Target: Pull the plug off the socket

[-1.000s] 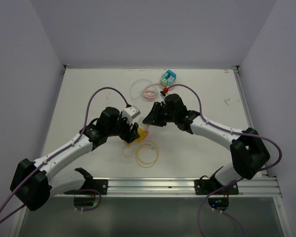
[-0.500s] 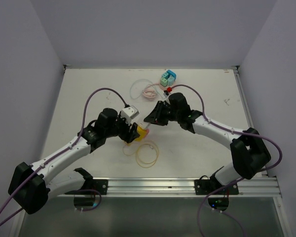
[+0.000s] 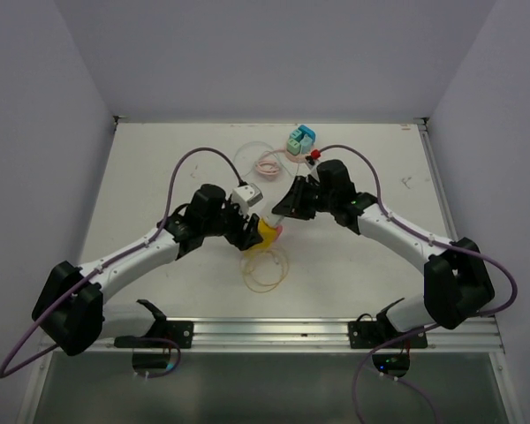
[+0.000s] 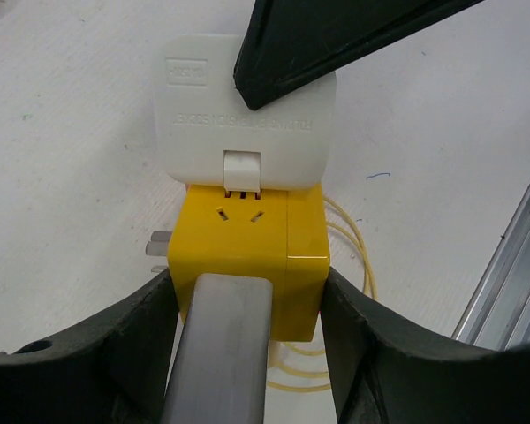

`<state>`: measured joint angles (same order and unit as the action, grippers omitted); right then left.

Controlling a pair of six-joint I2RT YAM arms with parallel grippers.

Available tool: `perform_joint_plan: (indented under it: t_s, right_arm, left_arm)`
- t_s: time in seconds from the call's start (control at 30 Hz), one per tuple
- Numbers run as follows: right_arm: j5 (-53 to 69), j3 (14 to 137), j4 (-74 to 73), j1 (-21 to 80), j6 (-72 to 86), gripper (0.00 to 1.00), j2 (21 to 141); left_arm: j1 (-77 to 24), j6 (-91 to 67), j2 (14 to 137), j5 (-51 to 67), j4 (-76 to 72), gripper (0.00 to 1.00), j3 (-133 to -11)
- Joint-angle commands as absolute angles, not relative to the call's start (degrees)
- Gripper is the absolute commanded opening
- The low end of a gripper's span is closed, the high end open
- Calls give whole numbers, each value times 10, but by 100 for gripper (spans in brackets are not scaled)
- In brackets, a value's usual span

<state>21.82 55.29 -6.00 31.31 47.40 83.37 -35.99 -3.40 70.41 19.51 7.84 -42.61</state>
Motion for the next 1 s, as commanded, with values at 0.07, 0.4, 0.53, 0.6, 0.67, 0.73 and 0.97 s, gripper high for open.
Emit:
perform_joint_plan:
  t_s: [0.07,0.4,0.53,0.6,0.67,0.73,0.97]
  right_arm:
    - [153,586,-101,277,404,0,794]
    - [100,628,-158,272,360,0,784]
    - [98,590,-138,225,368,0,780]
    - [118,564,-107,206,381,0,781]
    - [140,531,-82,179,393,0,793]
    - [166,507,-48,164,402,0,806]
    - [231,464,61,151,444,0,882]
  left_arm:
    - [-354,-26,761,155,161,0,-454]
    - [-360,-32,766,121,173,0,-462]
    - [-360,-40,745,119,162,0,-459]
    - [-359,-42,733,118,156,0,-457]
    - [-359,-48,719,118,147,0,-454]
    - [-359,-53,710,115,140,0,-452]
    - [-359,-50,671,114,112,0,-439]
